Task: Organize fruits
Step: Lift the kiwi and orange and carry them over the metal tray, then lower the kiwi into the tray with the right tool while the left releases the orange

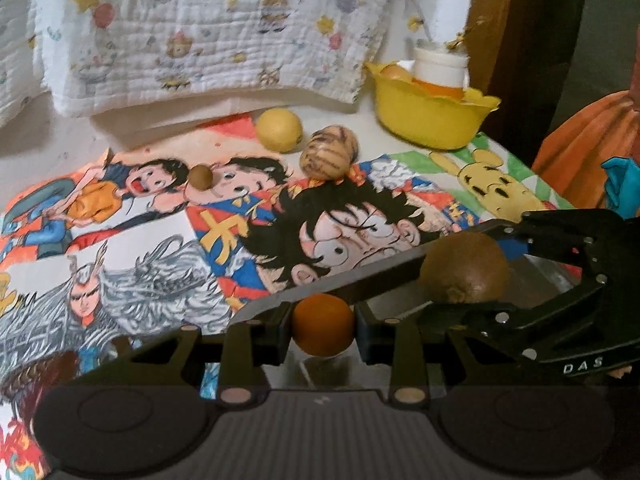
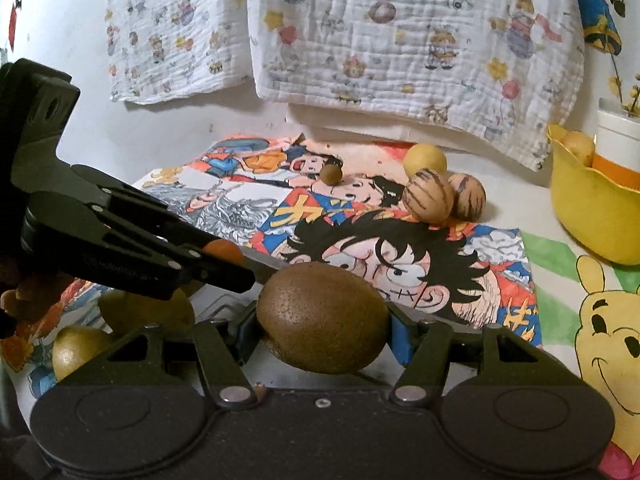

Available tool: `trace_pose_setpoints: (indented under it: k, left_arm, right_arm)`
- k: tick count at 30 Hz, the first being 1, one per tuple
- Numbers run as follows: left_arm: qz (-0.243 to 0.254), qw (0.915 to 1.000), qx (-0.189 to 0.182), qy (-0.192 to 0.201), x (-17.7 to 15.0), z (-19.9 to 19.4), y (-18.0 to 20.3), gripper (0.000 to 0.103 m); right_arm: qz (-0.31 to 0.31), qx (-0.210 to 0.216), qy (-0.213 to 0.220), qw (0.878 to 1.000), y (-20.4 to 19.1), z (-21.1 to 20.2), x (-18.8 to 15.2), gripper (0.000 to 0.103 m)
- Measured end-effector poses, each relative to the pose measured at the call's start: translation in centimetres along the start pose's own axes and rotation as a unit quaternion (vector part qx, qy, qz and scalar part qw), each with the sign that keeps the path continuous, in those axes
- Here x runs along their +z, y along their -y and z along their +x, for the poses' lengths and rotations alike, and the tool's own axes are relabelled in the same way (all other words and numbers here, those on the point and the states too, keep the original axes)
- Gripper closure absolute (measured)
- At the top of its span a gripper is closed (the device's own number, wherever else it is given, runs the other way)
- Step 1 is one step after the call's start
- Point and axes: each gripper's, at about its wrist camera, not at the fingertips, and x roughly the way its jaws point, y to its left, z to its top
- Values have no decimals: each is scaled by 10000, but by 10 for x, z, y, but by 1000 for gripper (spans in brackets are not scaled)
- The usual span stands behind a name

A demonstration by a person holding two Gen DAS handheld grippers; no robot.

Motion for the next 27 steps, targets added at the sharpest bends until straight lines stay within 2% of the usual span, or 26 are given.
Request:
trace_pose_setpoints:
  k: [8,18,22,27]
  left_arm:
    - [-216,9979,244,-551,-4,14,-1,68]
    - [-327,9966,372,-660,-2,14,-2,65]
    - [-404,9962,401,-661,-3,9,-1,51]
    - [-283,9978,514,-315,-8,-10,7,38]
  right_arm:
    - [132,-91,-431,9989,-3,10,-5,38]
    - [177,-173,-493,9985,-2,11,-9,37]
    - [232,-182,-463,9985,-2,10,-10,36]
    - [475,-56,-330,9983,0,2,-13,32]
